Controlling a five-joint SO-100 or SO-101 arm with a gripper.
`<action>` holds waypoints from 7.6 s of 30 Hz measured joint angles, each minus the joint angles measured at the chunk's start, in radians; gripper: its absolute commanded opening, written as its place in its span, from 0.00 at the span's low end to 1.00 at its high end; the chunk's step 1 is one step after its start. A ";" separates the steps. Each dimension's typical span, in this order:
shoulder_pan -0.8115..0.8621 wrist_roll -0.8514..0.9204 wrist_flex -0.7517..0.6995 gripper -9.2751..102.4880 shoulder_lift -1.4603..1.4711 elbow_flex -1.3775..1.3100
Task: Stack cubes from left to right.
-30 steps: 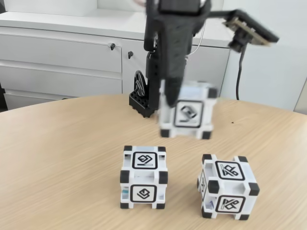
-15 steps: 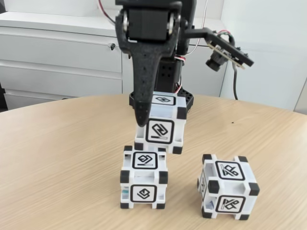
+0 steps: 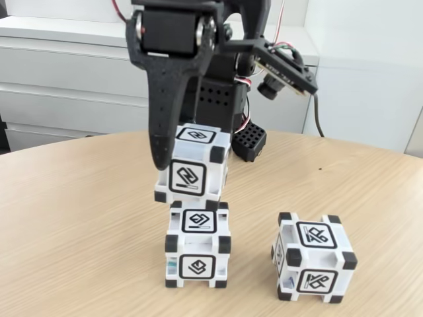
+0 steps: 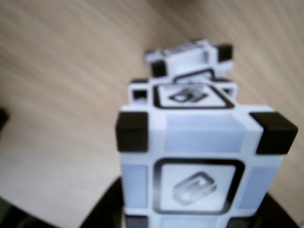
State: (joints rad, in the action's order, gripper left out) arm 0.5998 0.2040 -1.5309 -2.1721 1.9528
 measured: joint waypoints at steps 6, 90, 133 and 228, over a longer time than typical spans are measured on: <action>0.000 -0.002 0.000 0.08 0.000 0.000; -0.006 0.054 0.230 0.46 0.164 -0.084; -0.598 0.611 0.043 0.52 0.106 -0.084; -0.578 0.890 0.442 0.40 0.413 -0.089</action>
State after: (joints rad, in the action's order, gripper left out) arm 0.0215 1.0937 -1.0891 -1.7595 1.8638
